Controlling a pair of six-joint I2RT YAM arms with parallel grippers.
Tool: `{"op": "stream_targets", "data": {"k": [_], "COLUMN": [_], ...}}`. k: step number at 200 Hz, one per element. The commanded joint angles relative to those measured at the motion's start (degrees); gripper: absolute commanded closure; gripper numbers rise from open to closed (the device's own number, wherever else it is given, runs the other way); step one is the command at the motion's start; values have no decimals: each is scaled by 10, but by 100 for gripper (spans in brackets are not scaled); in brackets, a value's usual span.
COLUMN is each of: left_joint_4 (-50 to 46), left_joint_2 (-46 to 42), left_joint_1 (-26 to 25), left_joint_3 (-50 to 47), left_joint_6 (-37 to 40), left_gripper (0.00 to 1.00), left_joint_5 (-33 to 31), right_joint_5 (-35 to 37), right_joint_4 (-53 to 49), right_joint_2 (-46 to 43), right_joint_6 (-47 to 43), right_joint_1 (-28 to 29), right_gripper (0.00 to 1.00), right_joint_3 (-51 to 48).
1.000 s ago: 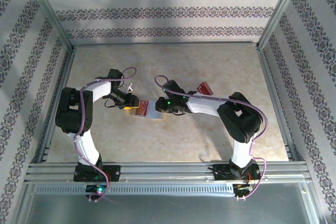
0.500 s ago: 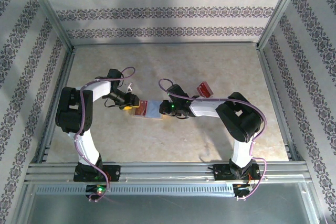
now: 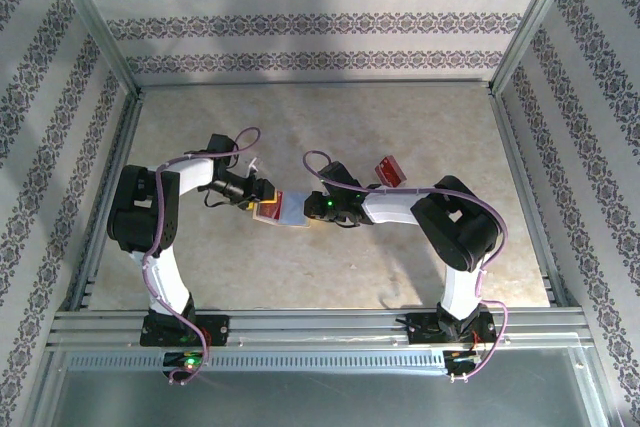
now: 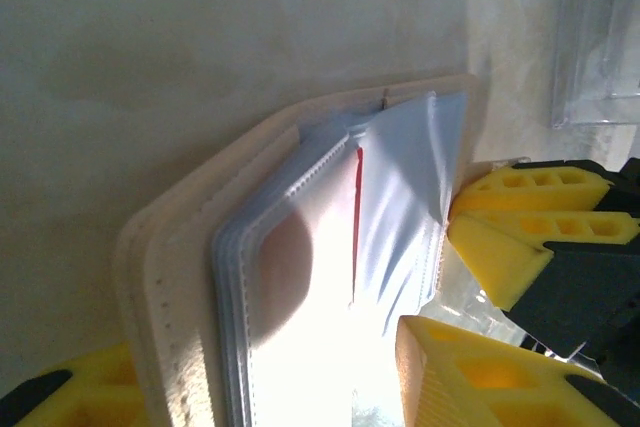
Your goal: Put the credit cards into the card holder
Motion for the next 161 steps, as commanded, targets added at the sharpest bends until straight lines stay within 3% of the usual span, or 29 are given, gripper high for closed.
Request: {"op": "stream_targets", "data": {"k": [1,94,161], "left_joint_4": [21,24,78], "left_joint_2": [-25,-60,-34], "left_joint_1": [-5,-17,-59], "left_joint_3": [-11,-4,-3], "left_joint_6": [-15,-46,-93], "left_gripper": [55,54,55], "left_joint_5": [33,54,117], "right_joint_5": [11,7,3], "right_joint_4": [-17,-16,4], "right_joint_2": [8,0,3], "right_joint_6": [7,7,18], "right_joint_1": [1,1,-1], "right_gripper": [78,78,78], "right_joint_3": [-14,-16,-26]}}
